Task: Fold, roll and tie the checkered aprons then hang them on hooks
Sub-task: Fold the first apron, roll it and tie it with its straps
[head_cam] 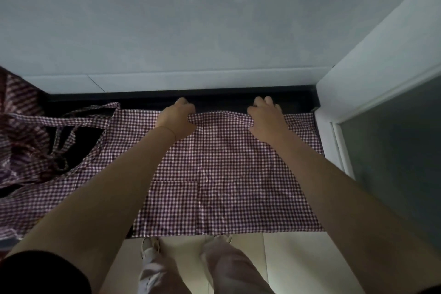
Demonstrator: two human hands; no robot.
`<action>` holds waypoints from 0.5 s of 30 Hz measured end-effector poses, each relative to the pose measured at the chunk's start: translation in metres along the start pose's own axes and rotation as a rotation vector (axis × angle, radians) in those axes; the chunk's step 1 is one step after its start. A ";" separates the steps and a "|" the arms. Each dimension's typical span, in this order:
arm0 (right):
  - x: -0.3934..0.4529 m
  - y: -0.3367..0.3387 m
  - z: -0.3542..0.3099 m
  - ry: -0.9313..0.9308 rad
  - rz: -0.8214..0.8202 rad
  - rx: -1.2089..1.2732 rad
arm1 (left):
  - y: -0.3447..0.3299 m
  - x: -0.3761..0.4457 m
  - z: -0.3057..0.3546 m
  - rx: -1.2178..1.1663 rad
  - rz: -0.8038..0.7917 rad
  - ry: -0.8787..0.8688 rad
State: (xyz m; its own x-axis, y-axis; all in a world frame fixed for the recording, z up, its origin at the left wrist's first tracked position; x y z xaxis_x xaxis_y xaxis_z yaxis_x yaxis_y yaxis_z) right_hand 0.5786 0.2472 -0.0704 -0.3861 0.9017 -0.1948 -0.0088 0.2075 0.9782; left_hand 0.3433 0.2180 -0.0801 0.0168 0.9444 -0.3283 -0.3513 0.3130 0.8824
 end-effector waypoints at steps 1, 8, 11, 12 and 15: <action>-0.001 0.002 -0.004 0.041 0.004 0.039 | 0.001 -0.002 0.002 -0.040 -0.001 -0.015; -0.022 0.013 0.019 -0.236 -0.190 -0.051 | 0.012 -0.023 -0.040 0.206 -0.160 0.240; -0.031 0.014 0.024 -0.340 -0.279 0.057 | 0.020 -0.033 -0.056 0.209 -0.201 0.300; -0.031 0.017 0.023 -0.369 -0.272 0.113 | 0.023 -0.035 -0.058 0.186 -0.186 0.317; -0.027 0.044 0.016 -0.386 -0.070 0.219 | 0.050 -0.041 -0.061 0.052 0.088 0.344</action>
State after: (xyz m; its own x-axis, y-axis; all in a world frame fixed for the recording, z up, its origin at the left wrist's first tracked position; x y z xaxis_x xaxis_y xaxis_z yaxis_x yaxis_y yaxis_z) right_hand 0.6033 0.2382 -0.0232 -0.0188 0.9494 -0.3134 0.1891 0.3112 0.9314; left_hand 0.2677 0.1888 -0.0432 -0.3305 0.8818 -0.3365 -0.2893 0.2448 0.9254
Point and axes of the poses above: each hand's wrist, its own x-axis towards the middle knuckle, its own y-axis out of the back of the hand, z = x × y, the point moved 5 cm from there along x, towards the middle knuckle, and after that the axes turned 1 degree about z, right-handed, at the moved point
